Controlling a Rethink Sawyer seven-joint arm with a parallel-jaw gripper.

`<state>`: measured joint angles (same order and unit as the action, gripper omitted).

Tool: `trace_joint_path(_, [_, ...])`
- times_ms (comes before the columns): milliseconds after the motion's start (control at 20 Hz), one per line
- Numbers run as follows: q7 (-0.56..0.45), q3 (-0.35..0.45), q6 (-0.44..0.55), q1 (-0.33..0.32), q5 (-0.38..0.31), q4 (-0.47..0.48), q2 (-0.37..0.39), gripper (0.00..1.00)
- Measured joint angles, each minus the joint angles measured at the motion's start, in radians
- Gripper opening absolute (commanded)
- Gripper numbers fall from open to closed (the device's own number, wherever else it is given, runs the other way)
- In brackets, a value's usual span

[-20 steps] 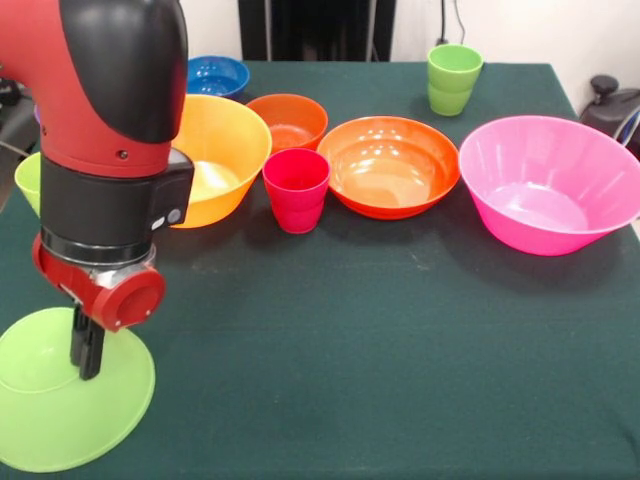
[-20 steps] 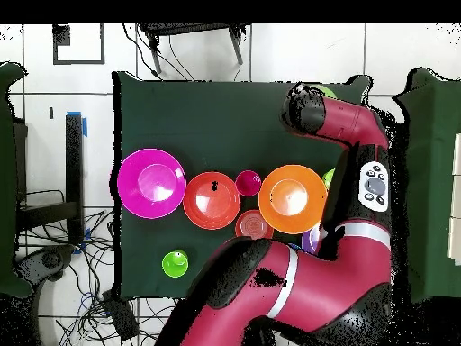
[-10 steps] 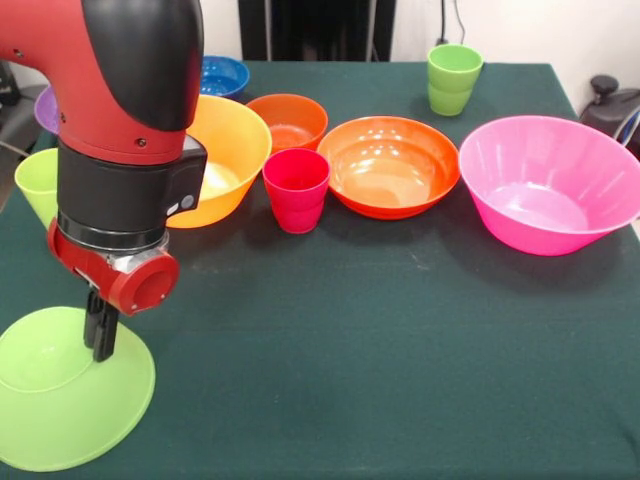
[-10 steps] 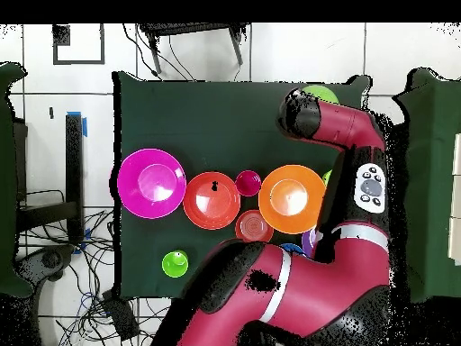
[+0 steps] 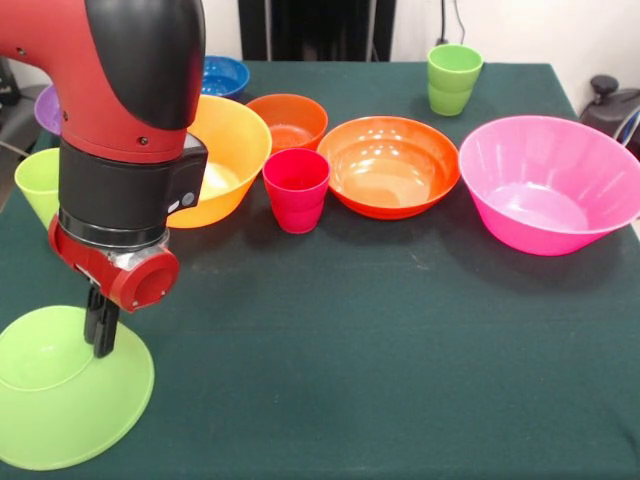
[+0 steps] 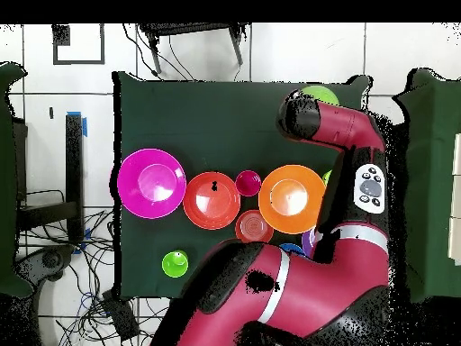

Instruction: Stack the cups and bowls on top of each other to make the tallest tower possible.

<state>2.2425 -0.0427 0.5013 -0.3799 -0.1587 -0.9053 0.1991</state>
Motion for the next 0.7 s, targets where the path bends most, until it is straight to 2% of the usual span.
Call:
trace_joint_path(550, [0.0,-0.003,0.0,0.0,-0.001,-0.013,0.014,0.0])
trace_joint_path(600, [0.0,-0.006,0.0,0.0,-0.002,-0.019,0.023,1.0])
trace_joint_path(700, [0.0,-0.007,0.0,0.0,-0.003,-0.02,0.025,1.0])
